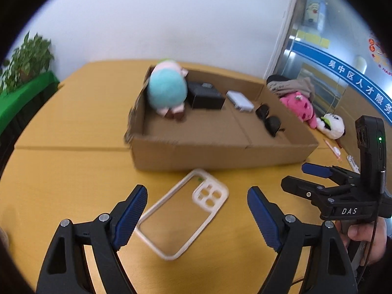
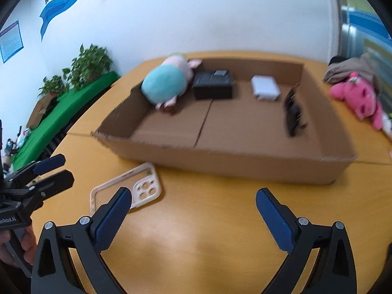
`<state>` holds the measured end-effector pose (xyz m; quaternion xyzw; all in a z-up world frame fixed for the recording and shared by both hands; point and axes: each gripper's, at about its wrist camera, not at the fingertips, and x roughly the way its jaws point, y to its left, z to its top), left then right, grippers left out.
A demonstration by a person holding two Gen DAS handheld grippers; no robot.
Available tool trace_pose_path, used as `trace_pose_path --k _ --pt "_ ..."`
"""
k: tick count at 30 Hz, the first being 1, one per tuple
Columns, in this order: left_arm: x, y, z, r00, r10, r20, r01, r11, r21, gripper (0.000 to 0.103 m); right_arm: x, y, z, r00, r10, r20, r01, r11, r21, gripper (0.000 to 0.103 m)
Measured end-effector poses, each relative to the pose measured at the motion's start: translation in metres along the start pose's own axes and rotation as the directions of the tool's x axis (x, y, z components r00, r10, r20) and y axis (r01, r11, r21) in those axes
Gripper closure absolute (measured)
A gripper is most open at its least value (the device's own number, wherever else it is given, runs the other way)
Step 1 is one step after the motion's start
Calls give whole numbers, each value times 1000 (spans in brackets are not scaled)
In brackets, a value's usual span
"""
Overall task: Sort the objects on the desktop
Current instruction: 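Move both tools to the clear phone case and close both grippers on its rim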
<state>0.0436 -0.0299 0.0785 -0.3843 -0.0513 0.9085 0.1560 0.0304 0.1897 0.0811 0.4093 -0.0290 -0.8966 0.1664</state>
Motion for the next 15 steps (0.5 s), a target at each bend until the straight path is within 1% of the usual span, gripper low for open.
trace_pose_path --k 4,6,8,10,11,12,13,15 --pt "18 23 -17 998 12 -60 -14 999 -33 20 40 16 -13 994 78 -73 -76 997 20 0" --pt "28 29 -24 996 10 -88 -13 999 -30 21 61 23 -18 991 91 -99 -89 996 27 1" --pt "35 33 -28 994 9 -106 -11 1000 -16 24 78 28 -21 989 104 -108 -99 994 48 1" --pt "44 38 -29 991 17 -132 -19 1000 -17 26 89 31 -22 990 93 -106 -87 994 64 1" --pt "46 40 -31 989 22 -143 -26 999 -25 35 91 34 -21 993 79 -87 -74 996 53 2" --pt "51 44 -32 986 25 -165 -32 999 -38 47 93 37 -20 995 60 -78 -58 998 33 5" --pt "56 47 -33 981 32 -190 -44 998 -55 51 96 41 -18 996 46 -79 -45 999 12 8" --pt "56 50 -34 980 46 -192 -58 997 -57 66 97 49 -18 997 12 -75 -15 999 -46 27"
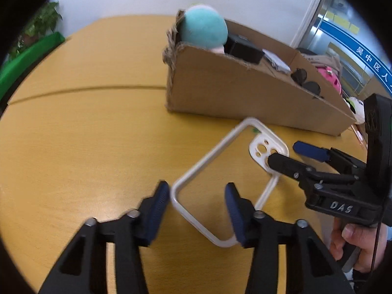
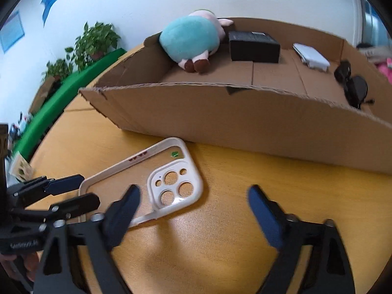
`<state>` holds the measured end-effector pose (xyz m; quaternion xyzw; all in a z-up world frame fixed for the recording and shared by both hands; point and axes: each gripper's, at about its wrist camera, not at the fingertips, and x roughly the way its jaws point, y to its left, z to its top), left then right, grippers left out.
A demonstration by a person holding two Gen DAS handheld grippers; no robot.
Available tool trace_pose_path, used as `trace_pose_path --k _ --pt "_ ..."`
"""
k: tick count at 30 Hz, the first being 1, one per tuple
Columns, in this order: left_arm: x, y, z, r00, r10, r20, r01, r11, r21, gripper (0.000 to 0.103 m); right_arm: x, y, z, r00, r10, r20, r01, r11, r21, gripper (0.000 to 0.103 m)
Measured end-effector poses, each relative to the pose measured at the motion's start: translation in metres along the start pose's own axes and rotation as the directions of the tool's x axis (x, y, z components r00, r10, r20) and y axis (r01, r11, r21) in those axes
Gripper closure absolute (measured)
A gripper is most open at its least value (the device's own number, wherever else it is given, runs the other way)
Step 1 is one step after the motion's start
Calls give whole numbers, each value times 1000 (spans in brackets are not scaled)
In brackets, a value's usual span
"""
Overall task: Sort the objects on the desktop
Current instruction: 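Move both tools to the clear phone case and close both grippers on its rim, then lift the phone case with both grippers and carry it over the box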
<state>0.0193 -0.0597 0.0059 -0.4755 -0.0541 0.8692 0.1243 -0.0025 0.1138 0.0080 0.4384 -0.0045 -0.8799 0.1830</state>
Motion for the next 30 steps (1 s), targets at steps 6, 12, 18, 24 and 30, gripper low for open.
trace_pose_path --k 6,12,18,24,30 --pt "-2 -1 -8 1000 4 -6 -4 1000 -9 92 -6 -5 -5 997 -73 19 74 996 -57 74" --pt "-5 -22 -17 999 38 -7 -38 998 42 93 -13 -17 -9 999 -34 21 34 999 -27 92" --pt "-23 -25 -13 999 -13 37 12 1000 12 95 -36 -25 -18 998 -9 60 11 1000 -21 94" --pt "-57 -51 8 990 -57 131 49 996 69 95 -89 -31 -12 985 -10 174 14 1000 -22 94" --pt "-75 -71 53 975 -85 206 56 988 146 95 -129 -42 21 962 -27 271 33 999 -18 94"
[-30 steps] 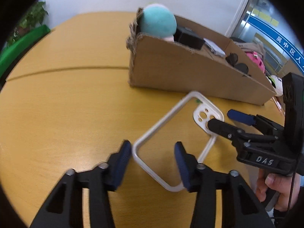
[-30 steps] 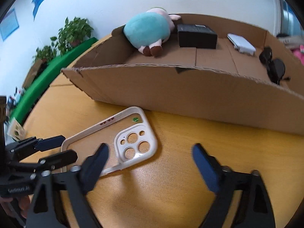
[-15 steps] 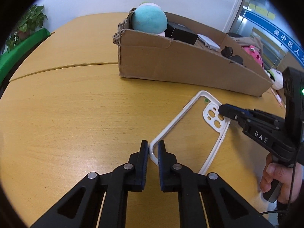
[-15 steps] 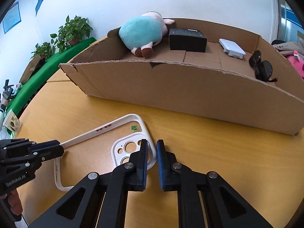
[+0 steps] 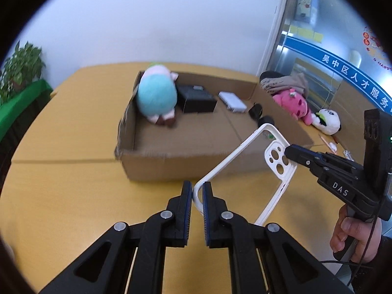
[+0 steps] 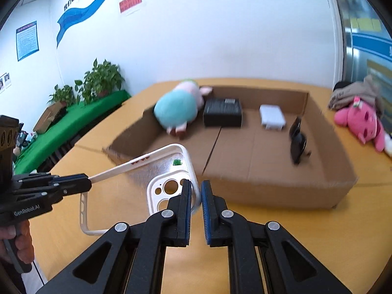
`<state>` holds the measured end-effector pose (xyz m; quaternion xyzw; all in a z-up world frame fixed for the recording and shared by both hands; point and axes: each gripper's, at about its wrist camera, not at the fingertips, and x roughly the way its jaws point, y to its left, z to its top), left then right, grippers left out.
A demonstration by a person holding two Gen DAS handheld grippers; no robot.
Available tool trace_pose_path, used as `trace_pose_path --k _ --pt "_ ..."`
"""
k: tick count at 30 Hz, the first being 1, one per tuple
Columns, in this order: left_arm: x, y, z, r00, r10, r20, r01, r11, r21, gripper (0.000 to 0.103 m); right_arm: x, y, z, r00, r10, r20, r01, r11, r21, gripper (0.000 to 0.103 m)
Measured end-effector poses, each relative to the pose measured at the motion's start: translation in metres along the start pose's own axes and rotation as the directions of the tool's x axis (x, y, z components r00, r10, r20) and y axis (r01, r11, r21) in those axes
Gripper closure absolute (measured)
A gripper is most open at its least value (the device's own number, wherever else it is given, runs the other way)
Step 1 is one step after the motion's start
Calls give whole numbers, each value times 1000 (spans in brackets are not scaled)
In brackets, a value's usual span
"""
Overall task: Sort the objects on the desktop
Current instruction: 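Lift the phone case with both grippers and carry it over the box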
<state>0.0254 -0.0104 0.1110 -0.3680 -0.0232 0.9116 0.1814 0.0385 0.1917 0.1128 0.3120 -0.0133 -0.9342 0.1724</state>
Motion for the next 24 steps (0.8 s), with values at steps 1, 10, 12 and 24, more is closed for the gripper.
trace_pose_path --k 1,10,12,24 --pt "-1 -2 6 1000 4 10 -4 1000 12 95 0 -3 5 1000 -1 4 1 1000 5 94" --pt "22 3 81 998 48 39 -52 991 123 95 25 -19 52 999 -5 42 2 997 75 94" --pt "34 7 92 998 57 23 -60 989 139 95 41 -24 56 1000 -1 26 -1 996 95 94" --pt "143 39 93 974 145 -174 -117 980 160 95 136 -34 31 986 -16 -164 44 985 169 93"
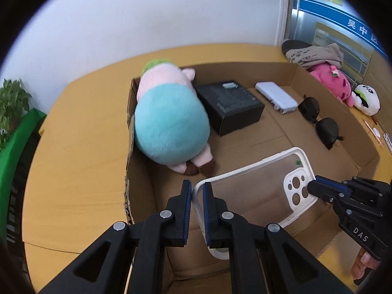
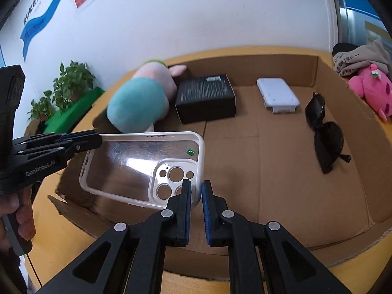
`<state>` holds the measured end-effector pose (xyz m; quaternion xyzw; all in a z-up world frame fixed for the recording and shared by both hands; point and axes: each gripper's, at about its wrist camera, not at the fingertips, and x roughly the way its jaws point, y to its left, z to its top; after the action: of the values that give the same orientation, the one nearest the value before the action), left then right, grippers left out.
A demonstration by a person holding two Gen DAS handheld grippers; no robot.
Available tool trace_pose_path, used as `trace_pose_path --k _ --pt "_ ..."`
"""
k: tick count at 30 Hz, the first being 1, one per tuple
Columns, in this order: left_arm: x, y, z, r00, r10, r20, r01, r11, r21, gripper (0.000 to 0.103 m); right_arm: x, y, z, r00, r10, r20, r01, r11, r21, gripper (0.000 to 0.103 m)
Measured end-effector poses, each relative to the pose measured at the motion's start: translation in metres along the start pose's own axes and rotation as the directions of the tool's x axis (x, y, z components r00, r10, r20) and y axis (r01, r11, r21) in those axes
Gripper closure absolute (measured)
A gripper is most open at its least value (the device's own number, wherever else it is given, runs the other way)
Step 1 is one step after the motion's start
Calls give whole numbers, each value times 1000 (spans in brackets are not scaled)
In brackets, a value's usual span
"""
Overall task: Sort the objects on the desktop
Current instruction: 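Lift the phone case with both grippers and carry it over the box, then lower the phone case into the box and open both grippers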
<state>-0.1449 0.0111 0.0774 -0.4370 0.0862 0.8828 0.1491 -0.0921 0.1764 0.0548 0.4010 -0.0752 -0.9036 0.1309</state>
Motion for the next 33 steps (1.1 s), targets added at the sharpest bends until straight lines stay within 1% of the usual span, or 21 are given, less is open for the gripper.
trace_pose_path --k 1,6,9,11,13,14,15,16,17,18,19,20,21,22,23,24,27,28,30,31,33 --pt "5 3 -2 1000 -2 -11 2 1000 -6 95 5 0 0 1000 0 -15 0 1000 2 93" --pt "18 10 -6 998 35 -60 -36 999 -4 95 21 8 -1 997 -2 -80 0 1000 -19 93" --pt "26 16 -9 994 46 -95 -48 999 -18 96 28 12 -3 995 -3 -102 0 999 -34 92" --pt "30 18 -8 994 49 -103 -51 998 -21 96 31 13 -2 994 6 -113 -10 999 -36 90" --pt "27 19 -8 995 46 -92 -50 998 -37 95 32 12 -1 993 13 -118 -18 999 -39 89" --pt "24 20 -8 995 47 -83 -51 998 -47 95 31 12 -2 993 24 -116 -29 999 -38 80" --pt "19 20 -8 996 57 -68 -60 997 -57 95 29 12 -2 993 38 -110 -42 998 -36 62" --pt "15 19 -7 997 64 -53 -67 996 -59 95 26 12 -1 994 42 -99 -45 998 -35 49" --pt "6 17 -8 997 73 -25 -75 995 -60 94 21 12 -1 996 32 -81 -35 999 -37 27" --pt "-3 14 -10 997 77 1 -77 995 -60 91 11 11 0 999 10 -48 -12 999 -42 14" --pt "-9 12 -10 997 80 23 -78 995 -61 87 2 10 0 1000 -10 -16 10 999 -45 11" --pt "-23 8 -15 994 81 72 -76 995 -69 74 -9 8 0 999 -31 19 32 998 -50 7" --pt "-31 5 -16 991 77 106 -69 995 -78 58 -24 4 -1 997 -49 59 53 997 -57 6" --pt "-46 0 -22 984 68 164 -53 994 -99 49 -32 1 -2 995 -55 78 60 997 -58 4" --pt "-58 -4 -28 974 63 218 -38 992 -117 30 -44 -3 -5 993 -59 105 65 996 -58 1" --pt "-68 -8 -34 963 60 262 -25 991 -133 21 -57 -9 -11 988 -64 139 73 995 -62 0" --pt "-85 -26 -55 928 35 371 26 987 -159 20 -80 -26 -31 969 -111 219 133 987 -89 0" --pt "-85 -32 -59 923 44 382 20 987 -162 20 -84 -35 -38 964 -116 240 141 986 -92 0" --pt "-81 -47 -67 909 88 409 -22 986 -163 20 -84 -49 -44 960 -131 247 154 985 -76 0" --pt "-75 -55 -67 905 102 413 -36 986 -165 20 -82 -56 -46 959 -138 246 158 985 -64 0" --pt "-62 -65 -69 906 118 406 -48 983 -179 20 -79 -69 -47 954 -144 263 163 985 -51 0"
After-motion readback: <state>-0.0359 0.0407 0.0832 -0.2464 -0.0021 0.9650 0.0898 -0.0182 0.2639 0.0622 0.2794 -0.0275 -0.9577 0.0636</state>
